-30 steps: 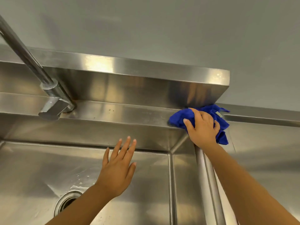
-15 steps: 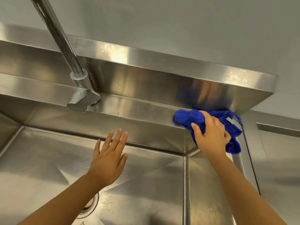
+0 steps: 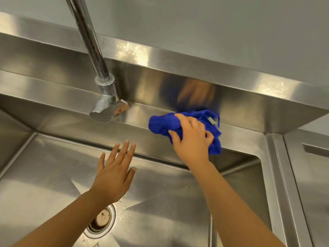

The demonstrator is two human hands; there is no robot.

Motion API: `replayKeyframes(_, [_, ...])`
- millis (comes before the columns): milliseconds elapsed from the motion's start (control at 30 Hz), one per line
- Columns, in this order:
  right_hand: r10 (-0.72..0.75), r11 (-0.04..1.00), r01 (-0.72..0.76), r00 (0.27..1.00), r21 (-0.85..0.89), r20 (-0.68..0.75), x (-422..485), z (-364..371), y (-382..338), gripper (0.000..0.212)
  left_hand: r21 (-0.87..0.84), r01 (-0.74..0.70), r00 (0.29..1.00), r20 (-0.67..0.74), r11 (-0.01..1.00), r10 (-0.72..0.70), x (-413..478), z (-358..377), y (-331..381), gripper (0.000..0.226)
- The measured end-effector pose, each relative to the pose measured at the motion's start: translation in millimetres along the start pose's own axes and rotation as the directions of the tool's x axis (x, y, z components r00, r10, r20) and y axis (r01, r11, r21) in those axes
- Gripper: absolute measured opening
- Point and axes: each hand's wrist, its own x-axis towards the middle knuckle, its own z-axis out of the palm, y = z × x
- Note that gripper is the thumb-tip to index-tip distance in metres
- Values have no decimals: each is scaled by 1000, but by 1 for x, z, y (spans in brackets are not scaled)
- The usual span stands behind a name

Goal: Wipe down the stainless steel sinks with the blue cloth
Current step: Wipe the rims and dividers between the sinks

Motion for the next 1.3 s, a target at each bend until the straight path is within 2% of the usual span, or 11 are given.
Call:
replayKeyframes(100, [236,971,-237,966,-3,-107,-9,-9,26,48,-10,-17,1000,-1,1000,17,-3,7,-5,78])
replayKeyframes(200, [366,929,-369,923,-3,-117,3,2,-6,48,-13,-5,1000,3,1000,5,-10,9,-9,78])
replayKeyframes(300, [102,995,-101,994,10,-43,6,26,-59,50,-26,39,999,5,999,-39,-14,0,-12,77])
replayKeyframes(367, [-92,994,90,995,62,29,0,34,-72,53,-12,46,999,1,999,-46,-15,-9,-11,74])
replayKeyframes(433, [-182,982,180,982,54,38,0,30,-59,56,12,23,1000,-16,1000,-23,-12,-20,-8,76])
replayKeyframes(567, [-87,996,88,996,-33,32,-12,5,-7,62,28,6,1000,-10,1000,-6,-6,-37,3,79])
replayKeyframes(700, [106,993,-103,993,63,-56,-16,-36,18,64,48,-65,995,-68,997,68,-5,-42,9,71])
replayKeyframes(800, [-1,987,55,942,151,-335,-4,-74,9,69,52,-72,992,-96,996,77,0,-48,15,62])
replayKeyframes(900, [-93,986,153,849,73,-521,22,-102,-10,73,64,-89,983,-154,994,98,7,-53,21,61])
replayKeyframes(1100, [25,1000,-29,920,-4,-391,59,-88,-38,67,56,-70,980,-180,996,79,15,-49,11,61])
replayKeyframes(1300, [-233,972,224,948,-68,-216,83,-70,-116,61,78,-42,989,-139,996,53,2,-39,0,62])
